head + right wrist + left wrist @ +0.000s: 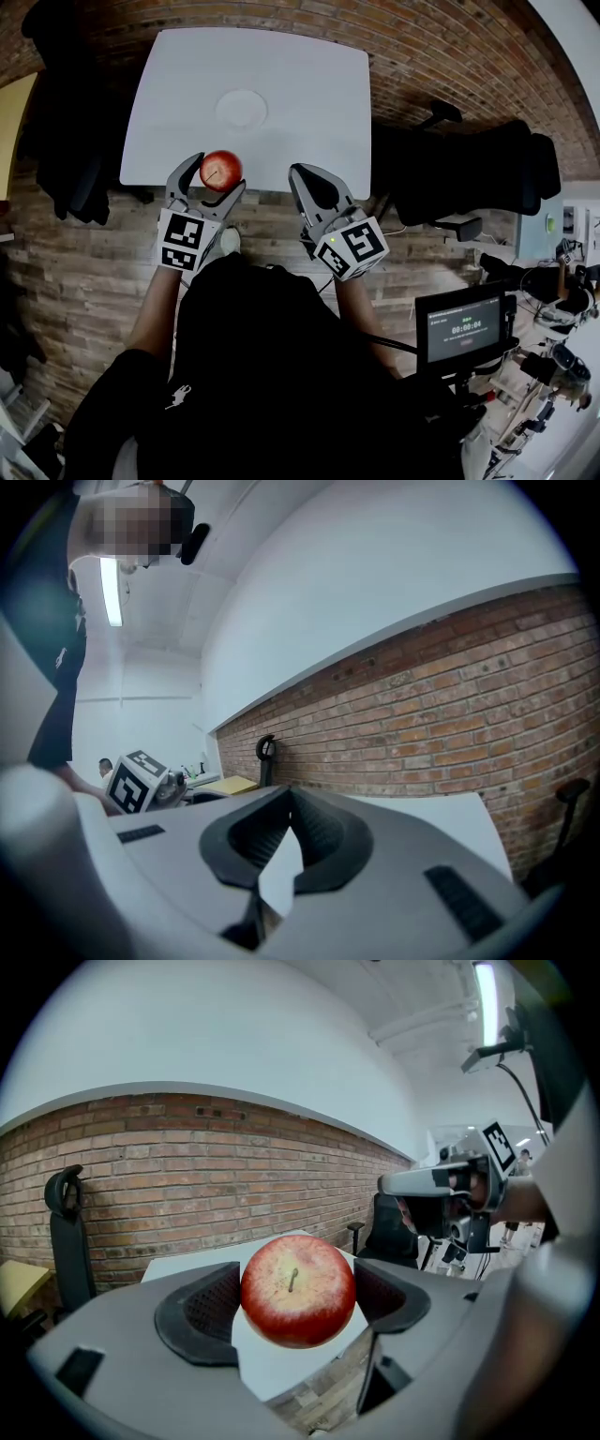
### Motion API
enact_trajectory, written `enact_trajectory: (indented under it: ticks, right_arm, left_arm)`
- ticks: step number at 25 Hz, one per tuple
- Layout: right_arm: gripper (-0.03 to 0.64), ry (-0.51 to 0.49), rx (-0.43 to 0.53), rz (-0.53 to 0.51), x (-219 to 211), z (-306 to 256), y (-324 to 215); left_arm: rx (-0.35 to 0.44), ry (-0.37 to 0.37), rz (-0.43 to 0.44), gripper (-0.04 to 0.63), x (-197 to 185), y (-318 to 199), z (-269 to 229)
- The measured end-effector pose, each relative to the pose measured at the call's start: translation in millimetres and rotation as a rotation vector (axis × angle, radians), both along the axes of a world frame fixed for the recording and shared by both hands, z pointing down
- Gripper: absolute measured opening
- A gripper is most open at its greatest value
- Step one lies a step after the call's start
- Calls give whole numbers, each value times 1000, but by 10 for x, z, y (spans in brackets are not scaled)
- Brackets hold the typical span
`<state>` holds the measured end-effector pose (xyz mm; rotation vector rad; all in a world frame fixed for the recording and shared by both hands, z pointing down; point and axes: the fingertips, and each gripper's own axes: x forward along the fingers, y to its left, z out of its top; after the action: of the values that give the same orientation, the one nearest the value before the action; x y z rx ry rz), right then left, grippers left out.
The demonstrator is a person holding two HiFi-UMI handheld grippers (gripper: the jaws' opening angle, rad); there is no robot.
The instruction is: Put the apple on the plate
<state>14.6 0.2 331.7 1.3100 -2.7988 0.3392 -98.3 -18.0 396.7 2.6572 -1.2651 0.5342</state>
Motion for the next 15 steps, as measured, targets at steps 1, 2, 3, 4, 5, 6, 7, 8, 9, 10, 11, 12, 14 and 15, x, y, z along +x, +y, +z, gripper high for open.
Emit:
enact_trajectory:
  ticks: [1, 2, 3, 4, 5, 6, 7, 8, 9, 10, 11, 12, 14, 15]
  right_arm:
    - [4, 2, 0, 2, -40, -1, -31]
    - [4, 6, 1, 2, -84, -3, -59]
    - [4, 9, 1, 3, -125, 2, -85]
    - [4, 11, -2, 5, -161, 13, -108]
    - [4, 12, -6, 7, -196, 23, -128]
    - [3, 13, -10, 10, -230, 28, -149]
    - [3, 15, -13, 13, -266, 28, -168]
    - [3, 19, -14, 16, -304, 27, -188]
    - [4, 23, -16, 19, -342, 30, -213]
    - [3, 25, -19, 22, -375, 43, -249]
    - [3, 26, -23, 26, -399, 69, -302]
    - [3, 26, -28, 29, -414, 100, -372]
    - [3, 35, -36, 34, -417, 160, -525]
    - [4, 39, -38, 35, -413, 183, -577]
  left_arm:
    - [-1, 1, 3, 383, -36, -33, 7]
    - [-1, 2, 6, 383, -73, -64, 13]
    - [-2, 4, 9, 383, -111, -93, 20]
    - [-4, 6, 11, 383, -146, -117, 29]
    - [-6, 8, 13, 383, -179, -139, 41]
    - [-9, 9, 16, 383, -211, -160, 55]
    - [-12, 10, 20, 383, -243, -180, 69]
    - [-14, 13, 23, 383, -277, -203, 81]
    - [-16, 15, 27, 383, -310, -232, 94]
    - [-18, 17, 31, 383, -342, -274, 109]
    - [-20, 18, 35, 383, -368, -334, 129]
    - [-23, 19, 39, 383, -383, -412, 157]
    - [-28, 18, 47, 383, -386, -579, 230]
    - [-31, 16, 50, 383, -381, -640, 266]
